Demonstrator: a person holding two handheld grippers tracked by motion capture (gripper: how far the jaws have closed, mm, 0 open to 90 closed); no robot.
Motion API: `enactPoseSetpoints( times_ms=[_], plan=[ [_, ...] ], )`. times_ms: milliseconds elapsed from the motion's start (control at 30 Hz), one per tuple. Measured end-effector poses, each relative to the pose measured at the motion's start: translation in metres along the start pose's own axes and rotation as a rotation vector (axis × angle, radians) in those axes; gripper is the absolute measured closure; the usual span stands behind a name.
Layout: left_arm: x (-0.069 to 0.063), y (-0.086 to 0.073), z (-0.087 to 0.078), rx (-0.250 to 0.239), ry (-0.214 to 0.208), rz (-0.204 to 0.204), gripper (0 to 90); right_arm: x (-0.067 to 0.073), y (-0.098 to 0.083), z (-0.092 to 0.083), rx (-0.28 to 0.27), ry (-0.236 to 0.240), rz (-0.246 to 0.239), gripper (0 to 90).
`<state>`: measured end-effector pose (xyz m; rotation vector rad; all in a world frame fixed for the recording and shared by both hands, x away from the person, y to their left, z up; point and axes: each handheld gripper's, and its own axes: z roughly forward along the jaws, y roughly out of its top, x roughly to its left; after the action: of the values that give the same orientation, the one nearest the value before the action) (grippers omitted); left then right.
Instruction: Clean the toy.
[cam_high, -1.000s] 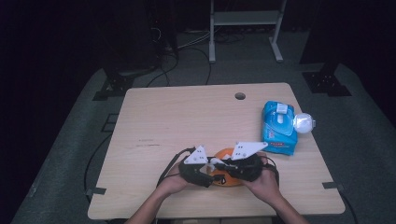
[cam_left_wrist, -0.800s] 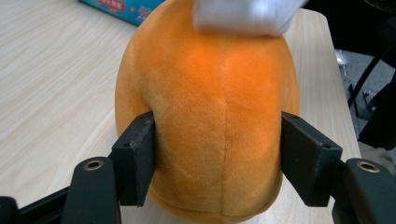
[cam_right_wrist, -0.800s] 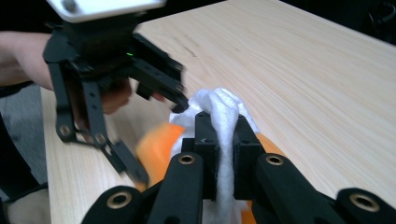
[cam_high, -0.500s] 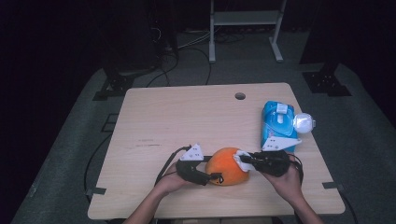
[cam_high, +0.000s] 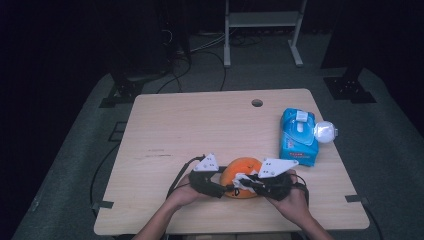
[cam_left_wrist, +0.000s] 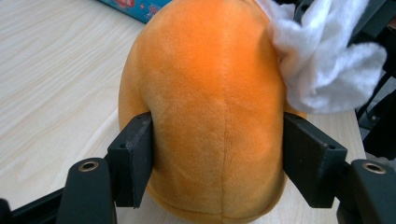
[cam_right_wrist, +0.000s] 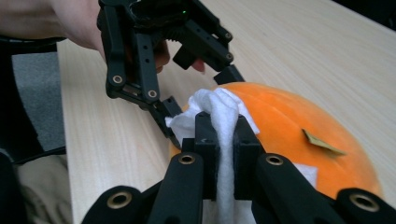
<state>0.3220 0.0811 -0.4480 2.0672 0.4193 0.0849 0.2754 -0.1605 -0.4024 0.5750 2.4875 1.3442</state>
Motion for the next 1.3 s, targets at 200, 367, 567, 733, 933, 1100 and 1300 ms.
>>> enactPoseSetpoints(
  times_ms=[200,367,567,733,933,1100,1300],
  plan=[
    [0.004,-0.002,-0.001,-0.002,-0.007,-0.017,31.4,-0.027,-0.02,-0.026,-0.014,-0.099,0.072,83.6],
    [0.002,-0.001,0.0,-0.004,-0.01,-0.011,31.5,-0.04,-0.031,-0.037,-0.022,-0.118,0.131,83.6],
    [-0.002,-0.001,0.0,0.009,-0.011,0.042,32.1,-0.052,-0.029,-0.035,-0.067,-0.093,0.186,83.7],
    [-0.008,0.002,0.002,0.012,-0.009,0.111,33.3,-0.06,-0.016,-0.035,-0.106,-0.051,0.203,83.7],
    [-0.013,0.003,0.002,0.013,0.008,0.19,33.9,-0.055,0.002,-0.018,-0.05,0.06,0.159,84.0],
    [-0.022,0.009,0.005,0.022,0.04,0.285,35.5,-0.038,0.025,0.008,0.018,0.172,0.078,84.0],
    [-0.02,0.005,0.004,0.005,0.026,0.256,36.0,-0.042,0.029,0.01,0.028,0.13,0.074,84.0]
  ],
)
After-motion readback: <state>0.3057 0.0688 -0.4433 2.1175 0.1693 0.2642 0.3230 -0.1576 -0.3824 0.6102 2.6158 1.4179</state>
